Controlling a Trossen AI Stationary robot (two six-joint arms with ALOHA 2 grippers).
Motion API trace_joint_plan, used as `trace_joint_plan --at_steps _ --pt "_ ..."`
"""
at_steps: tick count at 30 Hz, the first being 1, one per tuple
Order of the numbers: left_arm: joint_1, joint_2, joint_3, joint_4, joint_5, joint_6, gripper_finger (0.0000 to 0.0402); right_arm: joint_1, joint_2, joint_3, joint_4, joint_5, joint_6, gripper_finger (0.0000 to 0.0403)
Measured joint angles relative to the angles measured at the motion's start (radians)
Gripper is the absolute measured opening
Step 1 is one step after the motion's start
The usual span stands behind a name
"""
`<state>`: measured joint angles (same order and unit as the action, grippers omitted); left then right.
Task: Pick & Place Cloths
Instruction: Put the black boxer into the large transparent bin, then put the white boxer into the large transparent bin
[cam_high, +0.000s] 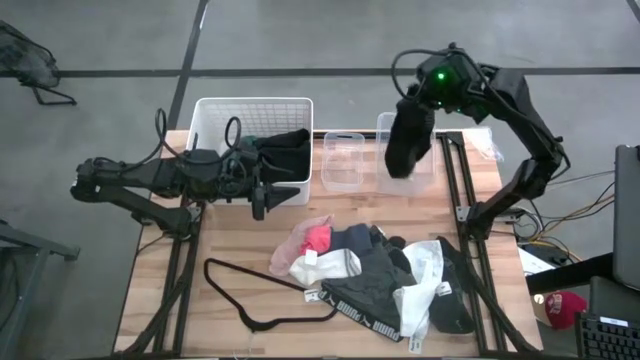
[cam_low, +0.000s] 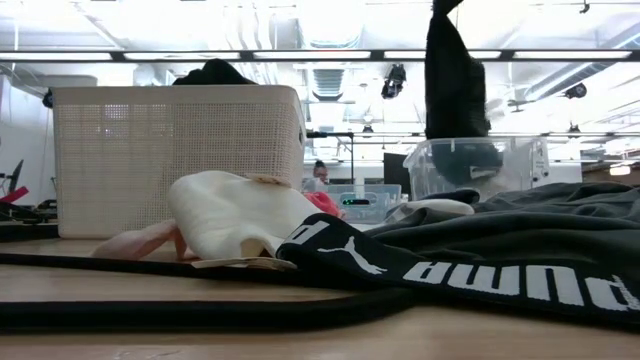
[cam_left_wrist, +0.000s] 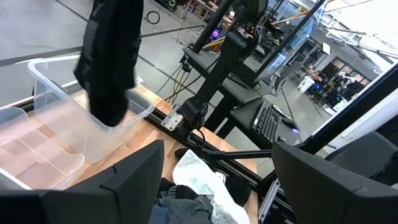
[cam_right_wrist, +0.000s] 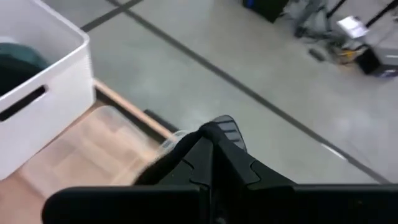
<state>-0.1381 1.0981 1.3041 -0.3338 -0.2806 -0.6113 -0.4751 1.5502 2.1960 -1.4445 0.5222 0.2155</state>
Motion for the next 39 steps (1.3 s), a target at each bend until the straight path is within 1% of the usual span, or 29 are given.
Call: trace_joint_plan --at_steps 4,11,14,18,25,29,32,35,39 --pt "-0.002 0.000 0.000 -0.005 0.000 0.003 0.0303 0.001 0.012 0.000 -0.017 -0.058 0.020 0.0008" --pt "-0.002 0.000 -0.001 -0.005 0.000 0.004 0.0303 0.001 0.044 0.000 -0.094 -0.087 0.043 0.0009" --pt "-0.002 0.000 -0.001 -0.005 0.000 0.005 0.0303 0.000 0.064 -0.004 -0.129 -0.089 0.070 0.0017" --pt "-0.003 0.000 -0.002 -0.005 0.000 0.004 0.0303 0.000 0.066 -0.037 -0.126 -0.097 0.106 0.0053" --pt "-0.012 0.000 -0.002 -0.010 -0.001 -0.007 0.0303 -0.005 0.045 -0.139 -0.128 -0.119 0.153 0.0138" --pt "-0.012 0.000 -0.003 -0.011 -0.001 0.000 0.0303 -0.004 0.033 -0.176 -0.127 -0.257 0.129 0.0175" --pt "-0.012 0.000 -0.012 -0.009 -0.003 0.005 0.0303 0.012 0.032 -0.202 -0.126 -0.362 0.125 0.0191" --pt "-0.012 0.000 -0.033 -0.007 -0.009 0.004 0.0303 0.051 0.023 -0.229 -0.126 -0.472 0.119 0.0198" --pt "-0.012 0.000 -0.073 0.021 -0.009 -0.026 0.0303 0.133 0.008 -0.286 -0.127 -0.645 0.095 0.0196"
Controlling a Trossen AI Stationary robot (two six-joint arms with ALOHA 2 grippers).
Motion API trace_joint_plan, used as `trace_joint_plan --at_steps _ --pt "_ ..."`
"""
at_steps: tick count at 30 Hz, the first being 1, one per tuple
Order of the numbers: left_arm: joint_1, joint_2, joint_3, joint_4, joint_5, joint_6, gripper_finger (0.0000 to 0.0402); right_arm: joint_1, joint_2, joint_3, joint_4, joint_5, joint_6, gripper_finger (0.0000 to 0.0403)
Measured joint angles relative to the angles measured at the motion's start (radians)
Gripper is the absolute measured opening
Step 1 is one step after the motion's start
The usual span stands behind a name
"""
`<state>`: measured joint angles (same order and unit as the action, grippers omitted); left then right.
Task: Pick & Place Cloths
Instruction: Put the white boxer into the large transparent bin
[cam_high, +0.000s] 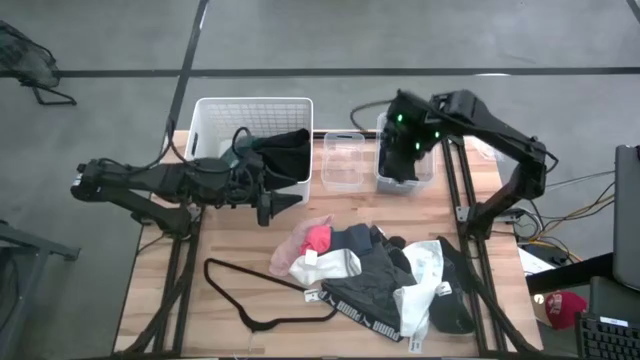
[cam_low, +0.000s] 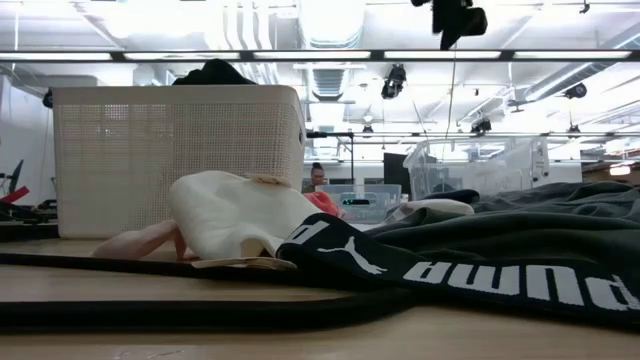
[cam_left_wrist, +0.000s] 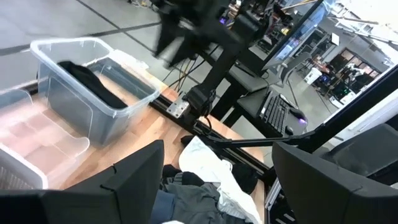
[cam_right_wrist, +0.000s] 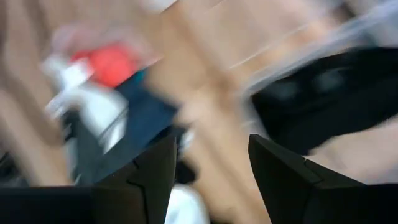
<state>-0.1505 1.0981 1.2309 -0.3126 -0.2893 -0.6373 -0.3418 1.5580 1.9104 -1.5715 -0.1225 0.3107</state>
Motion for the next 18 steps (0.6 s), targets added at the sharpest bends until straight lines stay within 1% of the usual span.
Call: trace_joint_plan --at_steps 2,4,7,10,14,18 --pt "0.000 0.000 -0.013 0.002 0.000 -0.019 0.0303 0.048 -0.010 -0.031 0.001 -0.057 -0.001 0.0191" --pt "-0.001 0.000 -0.022 0.011 0.000 -0.024 0.0303 0.108 -0.018 -0.061 0.001 -0.081 0.000 0.0188" --pt "-0.002 0.000 -0.027 0.015 0.000 -0.023 0.0303 0.201 -0.028 -0.115 0.005 -0.081 0.015 0.0183" --pt "-0.002 0.000 -0.027 0.038 0.000 -0.004 0.0303 0.297 -0.032 -0.181 0.027 -0.081 0.069 0.0183" --pt "-0.002 0.000 -0.027 0.072 0.002 0.038 0.0303 0.438 -0.038 -0.272 0.067 -0.081 0.114 0.0191" --pt "-0.002 0.000 -0.027 0.076 0.002 0.057 0.0303 0.577 -0.040 -0.376 0.172 -0.081 0.167 0.0199"
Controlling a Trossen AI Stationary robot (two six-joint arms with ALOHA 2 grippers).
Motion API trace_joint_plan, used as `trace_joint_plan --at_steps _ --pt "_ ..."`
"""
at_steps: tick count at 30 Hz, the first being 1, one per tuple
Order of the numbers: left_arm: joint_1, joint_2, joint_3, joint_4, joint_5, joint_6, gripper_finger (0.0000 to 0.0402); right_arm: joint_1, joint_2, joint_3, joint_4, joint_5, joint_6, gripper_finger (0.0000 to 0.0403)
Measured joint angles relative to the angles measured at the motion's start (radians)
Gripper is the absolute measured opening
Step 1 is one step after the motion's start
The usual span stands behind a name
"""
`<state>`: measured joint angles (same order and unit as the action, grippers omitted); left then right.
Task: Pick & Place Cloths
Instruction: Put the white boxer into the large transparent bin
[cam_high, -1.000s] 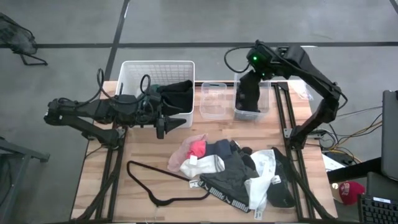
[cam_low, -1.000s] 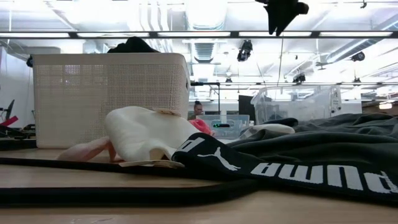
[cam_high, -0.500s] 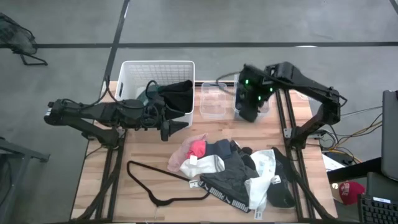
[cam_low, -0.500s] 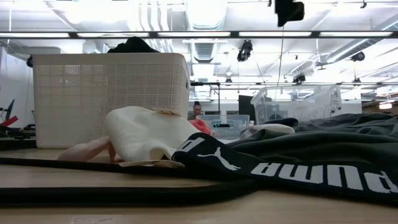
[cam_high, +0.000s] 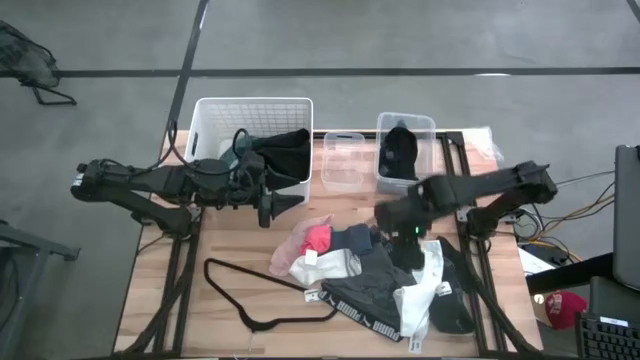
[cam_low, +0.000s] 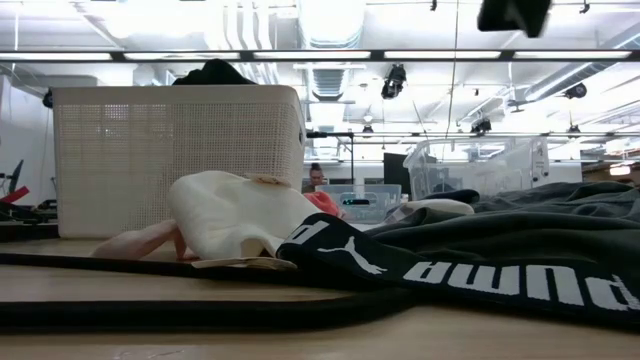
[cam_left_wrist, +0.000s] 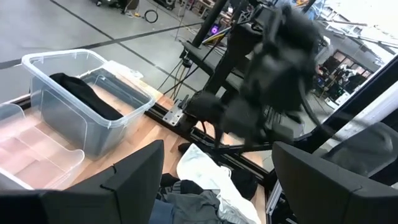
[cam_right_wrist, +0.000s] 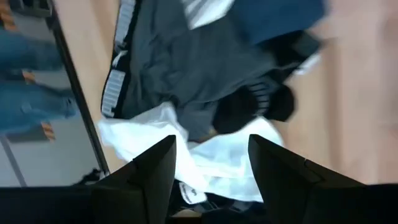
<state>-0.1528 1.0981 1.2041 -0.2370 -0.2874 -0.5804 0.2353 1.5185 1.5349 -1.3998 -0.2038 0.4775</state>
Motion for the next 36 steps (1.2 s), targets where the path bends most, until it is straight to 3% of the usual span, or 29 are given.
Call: trace_joint_plan --at_steps 14,24,31,36 --pt "-0.001 0.000 0.000 -0.002 0.002 -0.001 0.0303 0.260 0.002 -0.386 0.280 -0.016 0.241 0.0188" --pt "-0.001 0.000 0.000 -0.003 0.002 -0.002 0.0303 0.344 0.003 -0.626 0.555 -0.081 0.446 0.0196" --pt "-0.001 -0.001 -0.012 -0.002 0.007 0.012 0.0303 0.343 0.003 -0.729 0.603 -0.064 0.561 0.0165" --pt "-0.001 -0.001 -0.049 -0.012 0.018 -0.026 0.0303 0.343 0.003 -0.750 0.634 -0.063 0.594 0.0113"
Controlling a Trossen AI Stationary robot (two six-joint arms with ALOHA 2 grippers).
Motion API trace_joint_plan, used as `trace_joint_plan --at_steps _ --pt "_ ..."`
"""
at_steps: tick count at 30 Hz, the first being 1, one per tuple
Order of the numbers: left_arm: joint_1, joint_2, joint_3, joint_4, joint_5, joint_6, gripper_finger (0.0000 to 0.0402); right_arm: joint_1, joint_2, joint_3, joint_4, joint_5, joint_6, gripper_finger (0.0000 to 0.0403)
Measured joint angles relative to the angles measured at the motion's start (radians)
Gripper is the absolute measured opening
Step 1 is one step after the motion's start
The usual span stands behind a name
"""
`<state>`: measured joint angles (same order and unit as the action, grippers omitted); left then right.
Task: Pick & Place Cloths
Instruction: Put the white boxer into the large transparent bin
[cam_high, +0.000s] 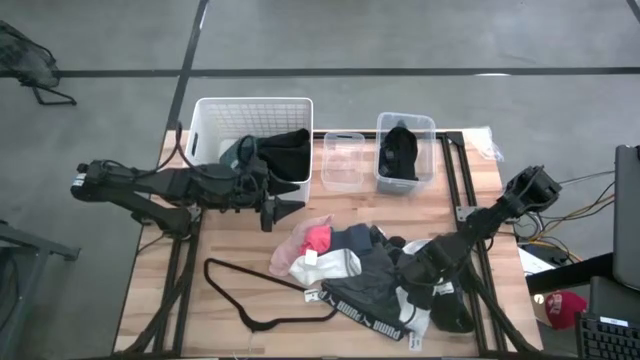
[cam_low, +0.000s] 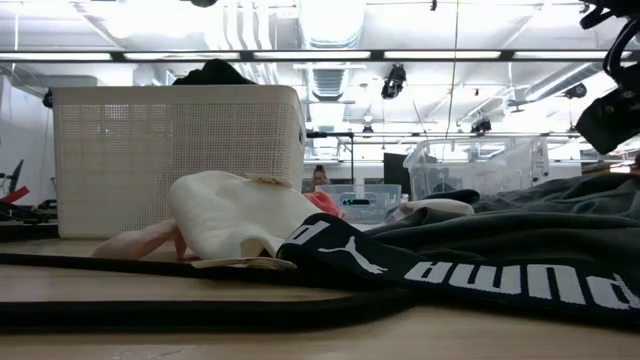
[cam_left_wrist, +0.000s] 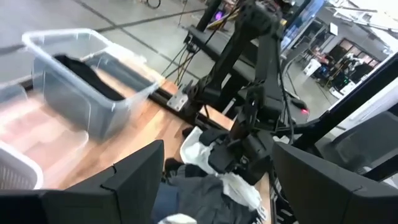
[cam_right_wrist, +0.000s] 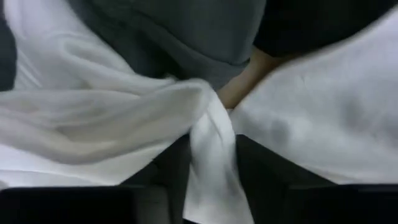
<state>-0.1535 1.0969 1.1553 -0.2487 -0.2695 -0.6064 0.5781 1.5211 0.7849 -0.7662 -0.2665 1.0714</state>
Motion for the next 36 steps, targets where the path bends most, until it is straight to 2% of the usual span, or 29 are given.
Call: trace_joint_plan --at_steps 5,13,19,25,36 --pt "0.000 0.000 -0.017 -0.001 0.003 -0.028 0.0303 0.000 -0.002 0.049 -0.010 0.000 -0.023 0.0026" --pt "0.000 0.000 -0.017 0.027 0.002 -0.037 0.0303 -0.010 -0.003 0.218 -0.117 0.041 -0.049 0.0020" --pt "0.000 0.000 -0.017 0.049 0.002 -0.032 0.0303 -0.029 -0.003 0.415 -0.340 0.191 -0.115 0.0019" --pt "0.000 0.000 -0.017 0.049 0.002 -0.032 0.0303 -0.069 -0.003 0.629 -0.490 0.376 -0.174 0.0018" --pt "0.001 0.000 -0.017 0.049 0.002 -0.057 0.0303 -0.198 -0.003 0.970 -0.806 0.681 -0.299 0.0018"
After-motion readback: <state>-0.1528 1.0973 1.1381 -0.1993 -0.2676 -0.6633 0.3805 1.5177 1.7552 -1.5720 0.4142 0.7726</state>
